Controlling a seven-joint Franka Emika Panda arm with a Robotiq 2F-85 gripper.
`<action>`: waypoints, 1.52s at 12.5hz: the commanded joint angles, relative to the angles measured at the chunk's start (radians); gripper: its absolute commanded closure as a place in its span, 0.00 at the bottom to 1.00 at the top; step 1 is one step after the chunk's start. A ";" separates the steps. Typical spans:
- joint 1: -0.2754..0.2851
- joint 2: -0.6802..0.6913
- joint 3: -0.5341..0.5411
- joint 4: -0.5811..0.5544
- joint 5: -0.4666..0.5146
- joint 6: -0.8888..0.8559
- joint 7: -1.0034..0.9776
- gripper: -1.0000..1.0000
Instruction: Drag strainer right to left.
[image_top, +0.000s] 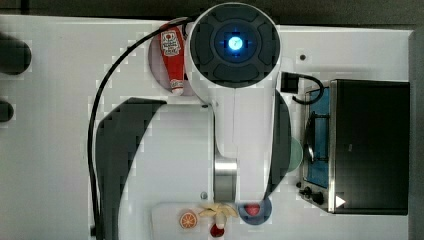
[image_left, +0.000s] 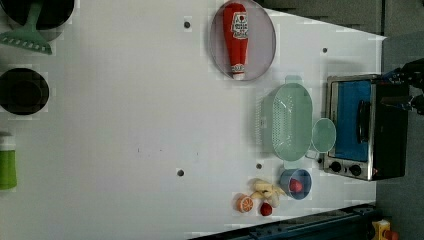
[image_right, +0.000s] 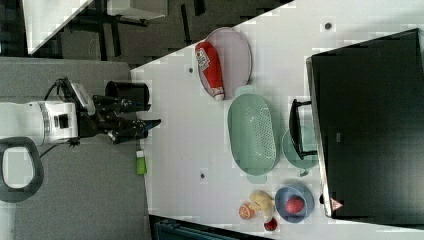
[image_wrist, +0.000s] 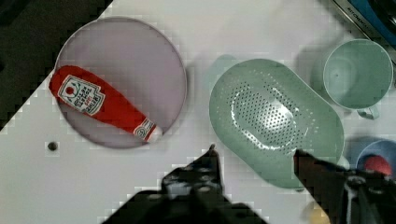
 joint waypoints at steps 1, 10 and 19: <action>-0.039 -0.487 -0.024 -0.260 -0.012 -0.211 0.037 0.21; -0.036 -0.363 0.010 -0.384 -0.011 -0.036 0.112 0.00; -0.036 0.053 0.018 -0.534 -0.011 0.455 0.506 0.00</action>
